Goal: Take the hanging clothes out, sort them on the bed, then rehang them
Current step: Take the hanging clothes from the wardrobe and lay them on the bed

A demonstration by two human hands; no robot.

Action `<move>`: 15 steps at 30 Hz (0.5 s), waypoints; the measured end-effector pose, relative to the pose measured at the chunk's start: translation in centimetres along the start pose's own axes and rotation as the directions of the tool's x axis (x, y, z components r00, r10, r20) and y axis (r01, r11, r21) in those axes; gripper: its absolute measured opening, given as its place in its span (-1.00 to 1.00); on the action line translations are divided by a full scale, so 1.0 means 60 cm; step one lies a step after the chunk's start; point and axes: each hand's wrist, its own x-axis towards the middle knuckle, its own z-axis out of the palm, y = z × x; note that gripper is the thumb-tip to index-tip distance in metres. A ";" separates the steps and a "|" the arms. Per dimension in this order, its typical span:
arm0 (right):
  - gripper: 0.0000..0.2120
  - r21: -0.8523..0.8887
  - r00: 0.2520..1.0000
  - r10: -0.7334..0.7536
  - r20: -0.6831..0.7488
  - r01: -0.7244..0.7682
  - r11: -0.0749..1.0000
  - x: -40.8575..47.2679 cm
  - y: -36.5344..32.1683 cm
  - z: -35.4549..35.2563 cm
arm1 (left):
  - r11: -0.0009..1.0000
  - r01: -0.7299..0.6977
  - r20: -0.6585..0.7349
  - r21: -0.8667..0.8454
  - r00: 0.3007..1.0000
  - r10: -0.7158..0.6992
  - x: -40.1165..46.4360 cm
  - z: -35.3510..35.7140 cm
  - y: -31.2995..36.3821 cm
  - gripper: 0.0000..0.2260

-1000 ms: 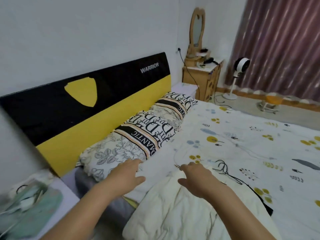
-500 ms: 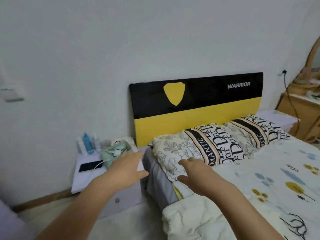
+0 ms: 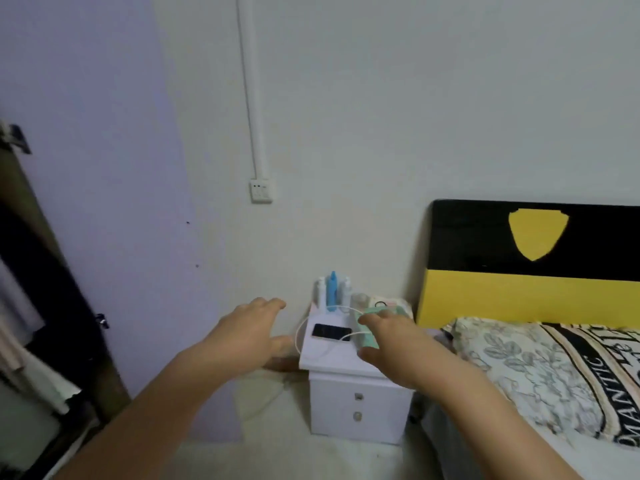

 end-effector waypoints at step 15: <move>-0.51 0.053 0.900 -0.436 0.021 0.435 0.899 0.212 -0.399 0.056 | 0.927 0.374 -0.083 -0.038 0.923 -0.376 -0.094 -0.111 -0.415 -0.49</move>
